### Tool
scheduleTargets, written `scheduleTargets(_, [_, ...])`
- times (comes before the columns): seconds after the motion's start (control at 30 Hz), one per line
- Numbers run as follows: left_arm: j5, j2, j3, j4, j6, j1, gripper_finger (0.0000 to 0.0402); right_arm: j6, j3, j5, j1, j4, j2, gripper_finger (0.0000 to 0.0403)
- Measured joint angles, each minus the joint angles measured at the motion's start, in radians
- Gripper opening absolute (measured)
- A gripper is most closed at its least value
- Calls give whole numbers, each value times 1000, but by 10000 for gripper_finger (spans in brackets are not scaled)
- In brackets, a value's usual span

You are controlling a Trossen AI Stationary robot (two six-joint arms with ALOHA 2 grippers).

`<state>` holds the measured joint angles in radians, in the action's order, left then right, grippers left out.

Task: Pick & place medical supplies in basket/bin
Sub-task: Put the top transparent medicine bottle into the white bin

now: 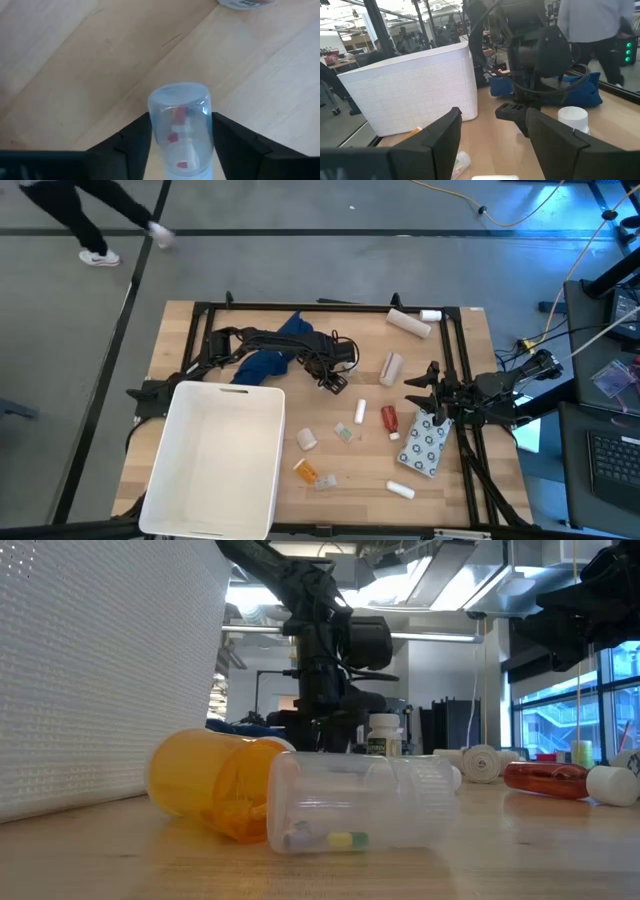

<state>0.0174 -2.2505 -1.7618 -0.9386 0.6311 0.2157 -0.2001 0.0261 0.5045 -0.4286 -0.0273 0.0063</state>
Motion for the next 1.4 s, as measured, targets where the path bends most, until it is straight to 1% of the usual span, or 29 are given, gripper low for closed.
scheduleTargets(0.13, [1, 0, 0, 0, -13, 0, 153, 0, 0, 0, 0, 0, 0, 225])
scheduleTargets(0.2, [8, 1, 0, -1, -15, 0, 144, 0, 0, 0, 0, 0, 0, 225])
scheduleTargets(0.33, [18, 26, -2, -18, -31, 0, 143, 0, 0, 0, 0, 0, 0, 225])
scheduleTargets(0.47, [21, 88, -28, -64, -60, 0, 145, 0, 0, 0, 0, 0, 0, 225])
scheduleTargets(0.53, [5, 136, -51, -90, -72, 0, 144, 0, 0, 0, 0, 0, 0, 225])
scheduleTargets(0.67, [-1, 249, -115, -87, -77, 2, 144, 2, 0, 0, 0, 0, 0, 225])
scheduleTargets(0.83, [0, 432, -187, -84, -77, -4, 145, 1, 0, 0, 0, 0, 0, 225])
scheduleTargets(0.9, [3, 513, -194, -93, -88, -13, 145, 2, 0, 0, 0, 0, 0, 225])
scheduleTargets(0.97, [8, 583, -195, -117, -140, -31, 145, 5, 0, 0, 0, 0, 0, 225])
scheduleTargets(1.03, [-22, 640, -195, -166, -157, -60, 145, 24, 0, 0, 0, 0, 0, 225])
scheduleTargets(1.1, [-72, 682, -194, -212, -106, -94, 145, 27, 0, 0, 0, 0, 0, 225])
scheduleTargets(1.23, [-151, 738, -194, -334, 45, -179, 145, 27, 0, 0, 0, 0, 0, 225])
scheduleTargets(1.4, [-246, 748, -193, -483, 249, -337, 145, 27, 0, 0, 0, 0, 0, 225])
